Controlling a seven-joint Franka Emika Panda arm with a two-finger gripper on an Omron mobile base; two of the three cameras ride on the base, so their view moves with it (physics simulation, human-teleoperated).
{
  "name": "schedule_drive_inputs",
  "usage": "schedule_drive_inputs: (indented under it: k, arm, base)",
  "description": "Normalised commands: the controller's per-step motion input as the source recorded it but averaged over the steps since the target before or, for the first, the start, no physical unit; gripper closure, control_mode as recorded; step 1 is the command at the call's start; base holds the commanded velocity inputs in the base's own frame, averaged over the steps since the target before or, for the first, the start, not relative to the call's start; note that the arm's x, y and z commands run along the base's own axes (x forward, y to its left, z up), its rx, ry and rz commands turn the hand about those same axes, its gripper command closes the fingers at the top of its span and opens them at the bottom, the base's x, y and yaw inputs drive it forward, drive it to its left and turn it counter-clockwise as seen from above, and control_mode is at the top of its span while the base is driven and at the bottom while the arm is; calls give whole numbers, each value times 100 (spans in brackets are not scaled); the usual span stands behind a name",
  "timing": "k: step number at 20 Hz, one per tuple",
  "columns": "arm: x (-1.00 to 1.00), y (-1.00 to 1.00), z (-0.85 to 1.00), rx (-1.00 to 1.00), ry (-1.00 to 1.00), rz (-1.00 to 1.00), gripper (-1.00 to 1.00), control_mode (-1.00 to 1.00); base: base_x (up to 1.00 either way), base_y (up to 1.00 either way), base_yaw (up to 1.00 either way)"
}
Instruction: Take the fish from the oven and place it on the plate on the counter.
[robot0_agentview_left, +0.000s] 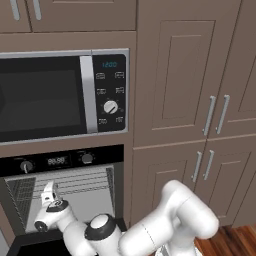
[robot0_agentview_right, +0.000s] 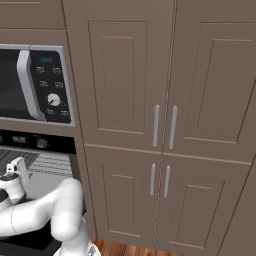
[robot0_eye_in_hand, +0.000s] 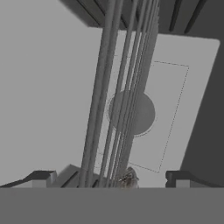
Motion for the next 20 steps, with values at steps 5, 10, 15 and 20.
schedule_drive_inputs:
  k: [5,10,15,20]
  arm:
    - [33,0,-74,0,-19,-5,-100,-100]
    - [29,0,-97,0,-23,-3,-100,-100]
    - [8,0,-100,0,-21,-3,-100,-100]
    - [15,0,-76,0,-20,-3,-100,-100]
  base:
    - [0,0,0]
    - [0,0,0]
    - [0,0,0]
    - [0,0,0]
